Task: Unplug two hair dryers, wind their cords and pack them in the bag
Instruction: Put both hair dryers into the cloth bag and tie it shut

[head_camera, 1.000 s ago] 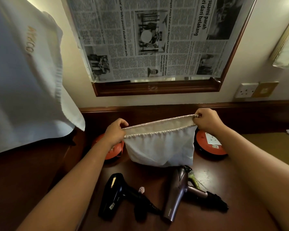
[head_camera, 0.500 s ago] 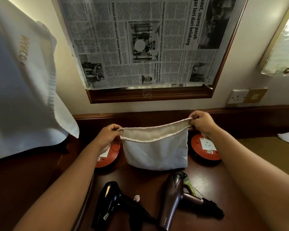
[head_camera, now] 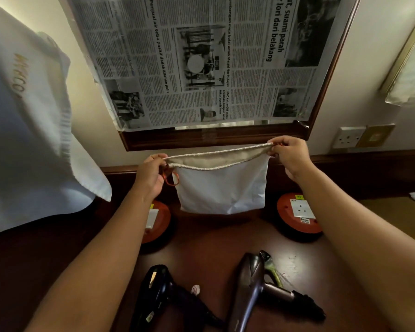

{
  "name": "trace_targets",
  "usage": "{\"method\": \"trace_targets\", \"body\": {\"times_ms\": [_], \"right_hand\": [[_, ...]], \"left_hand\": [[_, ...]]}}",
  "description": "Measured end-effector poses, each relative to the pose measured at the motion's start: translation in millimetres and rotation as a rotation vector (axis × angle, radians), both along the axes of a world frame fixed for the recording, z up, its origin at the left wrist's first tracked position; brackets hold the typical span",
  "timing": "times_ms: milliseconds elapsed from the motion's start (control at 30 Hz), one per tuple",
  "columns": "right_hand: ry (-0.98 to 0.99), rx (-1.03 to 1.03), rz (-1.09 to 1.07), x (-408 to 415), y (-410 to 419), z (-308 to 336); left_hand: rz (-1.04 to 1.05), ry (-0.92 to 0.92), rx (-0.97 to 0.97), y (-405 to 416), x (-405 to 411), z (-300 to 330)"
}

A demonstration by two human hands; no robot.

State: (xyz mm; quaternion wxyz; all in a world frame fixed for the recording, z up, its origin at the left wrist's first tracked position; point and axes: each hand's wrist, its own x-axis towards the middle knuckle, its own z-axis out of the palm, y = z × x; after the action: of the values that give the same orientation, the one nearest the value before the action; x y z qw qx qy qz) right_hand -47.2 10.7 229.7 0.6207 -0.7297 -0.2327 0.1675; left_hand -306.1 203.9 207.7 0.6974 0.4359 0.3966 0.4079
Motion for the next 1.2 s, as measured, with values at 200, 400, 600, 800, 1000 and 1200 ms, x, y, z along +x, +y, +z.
{"method": "trace_targets", "body": {"times_ms": [200, 400, 600, 800, 1000, 1200], "right_hand": [[-0.131, -0.145, -0.036, -14, -6, -46], [-0.145, -0.480, 0.083, -34, -28, -158], [0.037, -0.613, 0.198, -61, -56, -232], [0.037, -0.705, 0.243, -65, -72, -254], [0.119, -0.640, 0.142, -70, -94, -245], [0.083, -0.708, 0.104, -80, -120, -235]], "left_hand": [[0.092, 0.169, 0.083, -15, -11, -49], [0.007, 0.594, 0.047, -41, -31, -164], [-0.123, 0.831, -0.035, -69, -49, -242], [-0.235, 0.959, 0.026, -82, -55, -256], [-0.327, 1.010, 0.104, -98, -54, -247], [-0.357, 1.109, 0.326, -123, -49, -236]]}}
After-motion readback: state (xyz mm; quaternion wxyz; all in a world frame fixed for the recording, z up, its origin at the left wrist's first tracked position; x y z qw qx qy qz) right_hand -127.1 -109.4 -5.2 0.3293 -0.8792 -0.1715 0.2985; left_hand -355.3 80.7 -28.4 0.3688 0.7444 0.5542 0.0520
